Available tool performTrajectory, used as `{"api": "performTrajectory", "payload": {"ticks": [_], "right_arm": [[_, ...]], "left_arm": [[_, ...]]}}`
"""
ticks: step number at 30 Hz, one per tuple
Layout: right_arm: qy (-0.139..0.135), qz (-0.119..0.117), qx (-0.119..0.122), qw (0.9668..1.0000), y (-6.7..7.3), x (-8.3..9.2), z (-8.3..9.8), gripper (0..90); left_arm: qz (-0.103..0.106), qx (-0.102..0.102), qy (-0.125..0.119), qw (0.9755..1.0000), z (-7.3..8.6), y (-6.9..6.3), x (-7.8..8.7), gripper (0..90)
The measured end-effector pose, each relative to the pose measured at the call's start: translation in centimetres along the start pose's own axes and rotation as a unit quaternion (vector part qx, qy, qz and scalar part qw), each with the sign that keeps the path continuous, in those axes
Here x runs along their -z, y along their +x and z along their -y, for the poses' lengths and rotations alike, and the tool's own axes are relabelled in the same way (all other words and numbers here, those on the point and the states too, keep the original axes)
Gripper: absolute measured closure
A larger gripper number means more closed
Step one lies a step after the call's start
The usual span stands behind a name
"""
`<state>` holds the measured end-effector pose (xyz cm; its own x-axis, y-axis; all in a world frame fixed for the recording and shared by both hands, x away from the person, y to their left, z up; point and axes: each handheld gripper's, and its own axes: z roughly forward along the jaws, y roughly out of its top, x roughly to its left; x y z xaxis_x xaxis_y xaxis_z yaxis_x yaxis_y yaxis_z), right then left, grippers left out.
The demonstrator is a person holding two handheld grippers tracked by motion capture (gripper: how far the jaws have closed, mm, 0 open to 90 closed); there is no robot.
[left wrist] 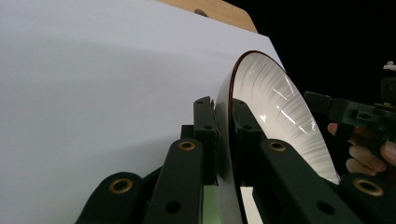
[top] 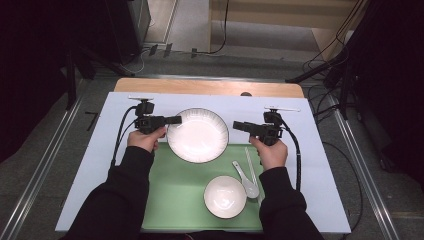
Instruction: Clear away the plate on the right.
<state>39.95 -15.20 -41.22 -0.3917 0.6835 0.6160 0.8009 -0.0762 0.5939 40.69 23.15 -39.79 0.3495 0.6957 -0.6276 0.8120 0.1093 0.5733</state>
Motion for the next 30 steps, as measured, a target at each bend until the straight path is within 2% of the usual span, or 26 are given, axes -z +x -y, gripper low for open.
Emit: {"api": "performTrajectory", "payload": {"ticks": [6,9,13,15,16,18,21,26,30], "right_arm": [[0.01,0.011,0.023,0.9996,-1.0,1.7,0.3,35.8],[0.003,0.032,0.021,0.9993,-1.6,2.6,0.6,36.5],[-0.022,0.035,0.025,0.9988,-2.6,4.2,1.3,37.6],[-0.023,0.038,0.028,0.9986,-2.9,4.6,1.5,37.5],[-0.023,0.039,0.03,0.9985,-3.1,4.9,1.7,37.5],[-0.023,0.04,0.034,0.9983,-3.5,5.5,2.1,37.2],[-0.02,0.043,0.037,0.9982,-3.8,6.0,2.4,37.0],[-0.028,0.047,0.041,0.9977,-4.0,6.3,3.2,36.8],[-0.012,0.054,0.053,0.997,-3.8,6.2,3.8,30.6]], "left_arm": [[0.005,-0.007,0.005,1.0,0.0,-0.1,0.9,84.7],[0.007,-0.011,0.007,0.9999,0.1,-0.2,1.5,84.7],[0.014,-0.009,0.008,0.9998,0.2,-0.2,2.2,84.5],[0.021,-0.004,0.007,0.9997,0.4,-0.1,2.5,84.5],[0.027,0.004,0.003,0.9996,0.5,0.1,2.8,84.5],[0.024,0.004,0.001,0.9997,0.7,0.2,3.2,84.5],[0.017,-0.004,-0.003,0.9998,0.9,0.3,3.9,84.2],[0.02,0.01,-0.007,0.9997,1.6,1.1,4.7,84.1],[0.014,0.009,-0.007,0.9998,2.5,1.6,5.3,83.7]]}}
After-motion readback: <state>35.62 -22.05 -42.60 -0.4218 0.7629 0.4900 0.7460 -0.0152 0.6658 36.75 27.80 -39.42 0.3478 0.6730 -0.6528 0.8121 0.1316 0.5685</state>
